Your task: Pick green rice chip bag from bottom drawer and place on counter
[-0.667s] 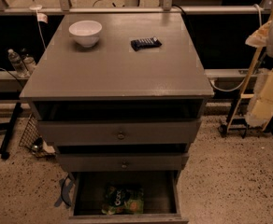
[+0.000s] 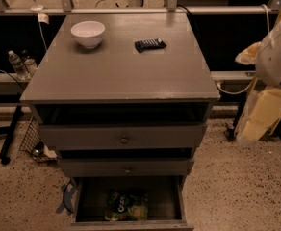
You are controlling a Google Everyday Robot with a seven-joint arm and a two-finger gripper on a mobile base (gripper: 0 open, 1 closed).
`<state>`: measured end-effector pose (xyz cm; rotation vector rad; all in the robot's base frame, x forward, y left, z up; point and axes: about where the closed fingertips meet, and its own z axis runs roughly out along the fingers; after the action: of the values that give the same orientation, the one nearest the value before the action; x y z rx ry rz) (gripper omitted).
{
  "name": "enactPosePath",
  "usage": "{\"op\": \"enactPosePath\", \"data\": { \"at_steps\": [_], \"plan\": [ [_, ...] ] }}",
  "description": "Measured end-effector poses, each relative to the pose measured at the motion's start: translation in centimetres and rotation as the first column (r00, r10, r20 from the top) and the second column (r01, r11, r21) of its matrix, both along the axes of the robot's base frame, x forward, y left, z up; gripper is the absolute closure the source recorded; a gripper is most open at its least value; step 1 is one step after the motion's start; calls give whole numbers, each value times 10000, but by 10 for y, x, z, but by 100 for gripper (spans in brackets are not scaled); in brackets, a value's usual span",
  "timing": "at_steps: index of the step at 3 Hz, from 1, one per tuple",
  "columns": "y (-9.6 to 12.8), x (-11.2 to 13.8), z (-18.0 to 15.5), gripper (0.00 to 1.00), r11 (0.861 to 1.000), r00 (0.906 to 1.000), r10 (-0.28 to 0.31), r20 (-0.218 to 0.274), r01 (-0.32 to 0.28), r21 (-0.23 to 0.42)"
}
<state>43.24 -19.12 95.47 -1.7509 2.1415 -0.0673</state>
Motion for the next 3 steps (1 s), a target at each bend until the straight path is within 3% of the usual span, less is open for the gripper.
{"op": "enactPosePath", "data": {
  "at_steps": [1,2,3],
  "plan": [
    [48,-15,-65,0,9903,9928,1059,-568,-1001,964],
    [75,-30,-108,0,9785,9808,1586,-1136,-1407,1511],
    [75,-30,-108,0,9785,9808,1586,-1135,-1408,1510]
  ]
}}
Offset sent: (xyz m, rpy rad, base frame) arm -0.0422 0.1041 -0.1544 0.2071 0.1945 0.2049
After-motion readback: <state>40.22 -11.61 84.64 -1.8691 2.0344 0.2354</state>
